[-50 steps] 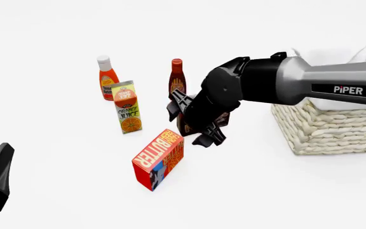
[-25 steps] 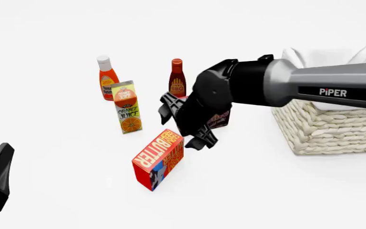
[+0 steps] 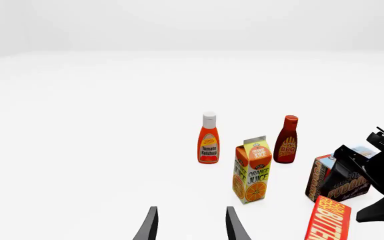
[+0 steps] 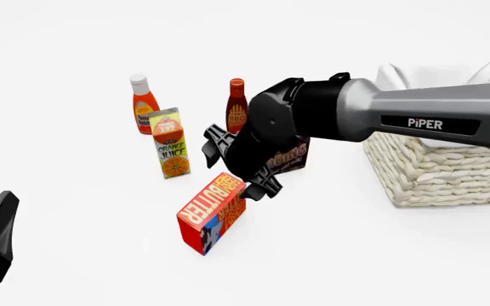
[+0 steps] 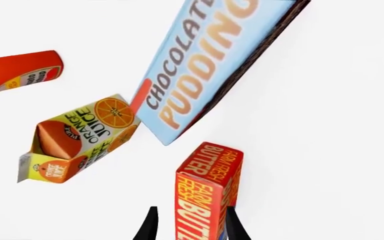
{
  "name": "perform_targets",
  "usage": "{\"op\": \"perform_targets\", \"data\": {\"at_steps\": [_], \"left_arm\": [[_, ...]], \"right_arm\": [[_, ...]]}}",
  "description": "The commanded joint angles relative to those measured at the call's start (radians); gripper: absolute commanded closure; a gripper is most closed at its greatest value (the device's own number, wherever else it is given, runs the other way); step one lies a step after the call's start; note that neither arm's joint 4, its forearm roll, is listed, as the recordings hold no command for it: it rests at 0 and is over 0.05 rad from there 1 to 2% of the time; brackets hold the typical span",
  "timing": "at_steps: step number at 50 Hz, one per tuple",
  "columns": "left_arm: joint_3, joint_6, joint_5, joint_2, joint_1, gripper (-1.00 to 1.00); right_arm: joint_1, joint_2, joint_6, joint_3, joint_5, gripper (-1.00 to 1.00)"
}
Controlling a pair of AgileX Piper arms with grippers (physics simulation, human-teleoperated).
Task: Pick the butter and place it in the basket.
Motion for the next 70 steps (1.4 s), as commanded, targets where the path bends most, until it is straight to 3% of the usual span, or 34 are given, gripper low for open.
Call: {"op": "perform_targets", "data": {"at_steps": [1,22,70], "left_arm": [[0.0,0.0,0.0,0.0,0.0,-1.0],[0.0,0.0,0.0,0.0,0.0,-1.0],[0.0,0.0,0.0,0.0,0.0,-1.0]], "right_arm": [[0.006,0.01,-0.007,-0.013,0.01,-1.0],[0.0,0.01,-0.017,-0.008,0.016,-1.0],[0.032,0.086,0.035,-0.047,0.005,-1.0]]}}
